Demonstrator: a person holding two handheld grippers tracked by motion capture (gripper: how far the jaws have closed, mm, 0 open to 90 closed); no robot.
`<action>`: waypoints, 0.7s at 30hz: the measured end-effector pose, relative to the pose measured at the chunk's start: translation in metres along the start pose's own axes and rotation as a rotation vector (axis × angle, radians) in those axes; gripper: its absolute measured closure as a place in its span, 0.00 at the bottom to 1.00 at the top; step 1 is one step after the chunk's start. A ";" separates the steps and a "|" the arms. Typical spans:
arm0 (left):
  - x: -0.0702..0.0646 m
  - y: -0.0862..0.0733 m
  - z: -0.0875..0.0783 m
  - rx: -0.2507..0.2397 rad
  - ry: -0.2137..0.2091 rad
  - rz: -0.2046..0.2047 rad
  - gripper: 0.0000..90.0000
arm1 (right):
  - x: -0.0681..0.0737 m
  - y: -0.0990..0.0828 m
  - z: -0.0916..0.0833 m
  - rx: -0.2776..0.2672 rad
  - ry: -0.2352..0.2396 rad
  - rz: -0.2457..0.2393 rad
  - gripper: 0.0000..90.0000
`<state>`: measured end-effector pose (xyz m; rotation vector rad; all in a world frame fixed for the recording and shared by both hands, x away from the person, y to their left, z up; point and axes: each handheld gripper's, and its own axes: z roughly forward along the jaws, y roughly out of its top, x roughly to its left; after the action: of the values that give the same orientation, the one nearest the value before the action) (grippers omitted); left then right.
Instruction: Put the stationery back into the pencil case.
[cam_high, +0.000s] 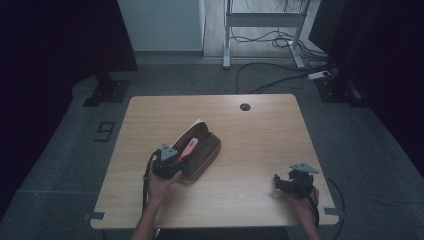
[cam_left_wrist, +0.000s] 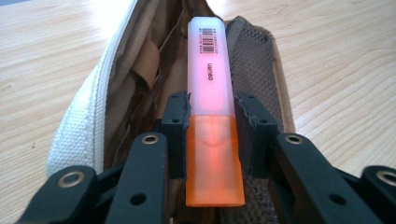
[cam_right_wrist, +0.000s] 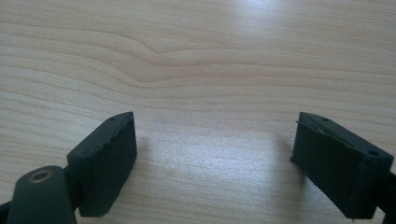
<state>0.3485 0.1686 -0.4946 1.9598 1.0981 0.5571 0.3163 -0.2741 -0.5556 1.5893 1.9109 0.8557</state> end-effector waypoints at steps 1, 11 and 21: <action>0.000 -0.001 0.001 0.003 0.002 -0.002 0.75 | 0.000 0.000 0.000 0.000 0.000 0.000 0.15; -0.001 -0.002 0.007 0.033 0.028 0.019 0.75 | 0.000 0.000 0.000 0.000 0.000 0.000 0.15; -0.002 -0.002 0.008 0.040 0.057 0.026 0.70 | 0.000 0.000 0.000 0.000 0.000 0.001 0.15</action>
<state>0.3519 0.1636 -0.5011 2.0064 1.1276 0.6126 0.3164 -0.2741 -0.5556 1.5898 1.9101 0.8562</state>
